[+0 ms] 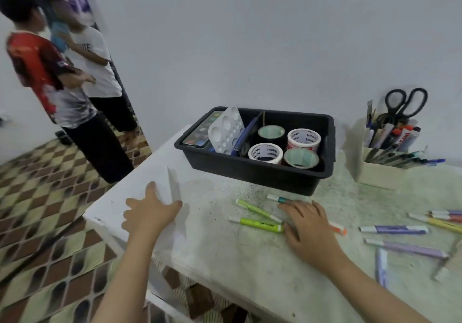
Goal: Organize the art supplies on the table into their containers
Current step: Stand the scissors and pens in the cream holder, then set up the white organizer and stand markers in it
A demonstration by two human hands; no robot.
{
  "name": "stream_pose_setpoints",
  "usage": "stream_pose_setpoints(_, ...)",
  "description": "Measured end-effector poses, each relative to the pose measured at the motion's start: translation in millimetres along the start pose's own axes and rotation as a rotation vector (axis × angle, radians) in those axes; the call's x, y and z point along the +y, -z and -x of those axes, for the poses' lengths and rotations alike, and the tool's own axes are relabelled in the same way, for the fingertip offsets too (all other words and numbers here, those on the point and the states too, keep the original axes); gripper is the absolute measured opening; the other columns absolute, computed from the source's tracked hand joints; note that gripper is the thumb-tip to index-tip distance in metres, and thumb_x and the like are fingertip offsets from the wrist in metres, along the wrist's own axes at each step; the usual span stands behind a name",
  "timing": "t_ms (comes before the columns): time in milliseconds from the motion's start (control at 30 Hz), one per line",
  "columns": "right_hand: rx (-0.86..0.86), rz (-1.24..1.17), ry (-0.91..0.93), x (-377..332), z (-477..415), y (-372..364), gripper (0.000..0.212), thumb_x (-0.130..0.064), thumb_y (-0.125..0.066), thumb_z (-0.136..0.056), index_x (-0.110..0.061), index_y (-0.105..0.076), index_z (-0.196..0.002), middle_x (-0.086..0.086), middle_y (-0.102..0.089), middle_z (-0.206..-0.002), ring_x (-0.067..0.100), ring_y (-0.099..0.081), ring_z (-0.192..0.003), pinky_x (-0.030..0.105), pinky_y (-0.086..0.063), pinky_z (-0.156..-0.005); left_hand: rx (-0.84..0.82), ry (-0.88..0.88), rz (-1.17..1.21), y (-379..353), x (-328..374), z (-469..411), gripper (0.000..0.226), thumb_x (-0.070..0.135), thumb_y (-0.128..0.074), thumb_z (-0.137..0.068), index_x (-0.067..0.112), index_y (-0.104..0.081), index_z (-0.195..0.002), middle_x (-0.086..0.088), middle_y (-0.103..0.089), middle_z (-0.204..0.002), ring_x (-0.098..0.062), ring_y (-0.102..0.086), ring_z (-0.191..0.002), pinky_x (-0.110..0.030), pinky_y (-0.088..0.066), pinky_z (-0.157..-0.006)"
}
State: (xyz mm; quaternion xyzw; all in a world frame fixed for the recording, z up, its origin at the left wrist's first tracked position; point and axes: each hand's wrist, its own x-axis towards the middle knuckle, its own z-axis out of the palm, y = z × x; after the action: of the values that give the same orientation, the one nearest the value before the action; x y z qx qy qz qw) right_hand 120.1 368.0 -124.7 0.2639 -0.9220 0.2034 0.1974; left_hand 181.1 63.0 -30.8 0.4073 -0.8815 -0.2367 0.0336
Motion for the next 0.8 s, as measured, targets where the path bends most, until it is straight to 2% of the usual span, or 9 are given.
stream_pose_setpoints(100, 0.026, -0.008, -0.009, -8, 1, 1, 0.042, -0.027, -0.041, -0.078, -0.023, -0.061, -0.115, -0.006, -0.062, -0.111, 0.013, -0.050, -0.106, 0.038, -0.029, -0.099, 0.074, -0.101, 0.081, 1, -7, 5, 0.076, 0.053, -0.058, -0.080, 0.038, -0.019, -0.143, -0.019, -0.032, -0.140, -0.043, -0.037, -0.122, -0.050, -0.032, -0.100)
stream_pose_setpoints(200, 0.046, -0.025, -0.028, -19, 2, 4, 0.042, -0.028, -0.039, -0.081, -0.022, -0.061, -0.116, -0.006, -0.061, -0.114, 0.013, -0.053, -0.107, 0.041, -0.033, -0.101, 0.025, -0.198, 0.301, 1, -18, 9, 0.076, 0.062, -0.058, -0.073, 0.043, -0.026, -0.139, -0.010, -0.039, -0.140, -0.036, -0.042, -0.122, -0.049, -0.039, -0.099)
stream_pose_setpoints(333, 0.038, -0.164, 0.013, -42, -5, 11, 0.039, -0.028, -0.040, -0.085, -0.026, -0.058, -0.119, -0.011, -0.059, -0.117, 0.004, -0.048, -0.109, 0.027, -0.032, -0.099, -0.008, -0.390, 0.642, 13, -19, 31, 0.059, 0.039, -0.064, -0.085, 0.039, -0.037, -0.137, 0.008, -0.038, -0.142, -0.017, -0.039, -0.125, -0.035, -0.037, -0.096)
stream_pose_setpoints(400, -0.003, -0.297, 0.025, -57, -6, 19, 0.037, -0.033, -0.041, -0.090, -0.032, -0.053, -0.126, -0.019, -0.052, -0.123, -0.003, -0.044, -0.114, 0.027, -0.036, -0.101, -0.095, -0.464, 0.778, 19, -19, 44, 0.052, 0.039, -0.063, -0.086, 0.047, -0.040, -0.132, 0.012, -0.039, -0.139, -0.013, -0.039, -0.125, -0.033, -0.036, -0.098)
stream_pose_setpoints(467, -0.093, -0.525, -0.013, -75, -8, 32, 0.034, -0.043, -0.043, -0.095, -0.045, -0.042, -0.129, -0.026, -0.046, -0.128, -0.009, -0.044, -0.116, 0.020, -0.039, -0.100, -0.221, -0.511, 0.884, 25, -16, 59, 0.051, 0.053, -0.064, -0.077, 0.060, -0.042, -0.122, 0.009, -0.041, -0.140, -0.019, -0.040, -0.129, -0.043, -0.037, -0.105)
stream_pose_setpoints(567, -0.227, -0.926, -0.118, -93, -26, 42, 0.055, -0.064, -0.051, -0.081, -0.057, -0.033, -0.133, -0.025, -0.042, -0.134, -0.008, -0.048, -0.117, 0.019, -0.042, -0.096, -0.396, -0.593, 0.985, 24, -6, 75, 0.059, 0.061, -0.062, -0.062, 0.067, -0.042, -0.117, 0.001, -0.048, -0.135, -0.023, -0.048, -0.123, -0.050, -0.045, -0.098)
stream_pose_setpoints(667, -0.189, -1.147, -0.154, -89, -35, 56, 0.076, -0.079, -0.057, -0.065, -0.061, -0.029, -0.133, -0.026, -0.037, -0.143, -0.002, -0.049, -0.121, 0.030, -0.044, -0.099, -0.577, -0.751, 1.017, 14, 10, 87, 0.061, 0.050, -0.064, -0.069, 0.064, -0.040, -0.123, 0.007, -0.058, -0.125, -0.019, -0.059, -0.113, -0.039, -0.053, -0.087)
stream_pose_setpoints(733, -0.093, -1.183, -0.155, -91, -35, 75, 0.073, -0.066, -0.053, -0.076, -0.057, -0.018, -0.139, -0.034, -0.039, -0.138, -0.004, -0.050, -0.120, 0.027, -0.049, -0.091, -0.664, -0.852, 0.995, 9, 26, 96, 0.064, 0.047, -0.068, -0.072, 0.062, -0.038, -0.126, 0.014, -0.060, -0.121, -0.014, -0.058, -0.114, -0.031, -0.053, -0.085)
stream_pose_setpoints(800, 0.007, -1.203, -0.183, -84, -26, 97, 0.070, -0.053, -0.050, -0.087, -0.044, -0.013, -0.145, -0.039, -0.051, -0.121, -0.006, -0.055, -0.111, 0.023, -0.053, -0.082, -0.717, -0.936, 0.979, 5, 42, 104, 0.069, 0.047, -0.068, -0.076, 0.057, -0.031, -0.134, 0.020, -0.056, -0.125, -0.007, -0.053, -0.119, -0.025, -0.050, -0.088)
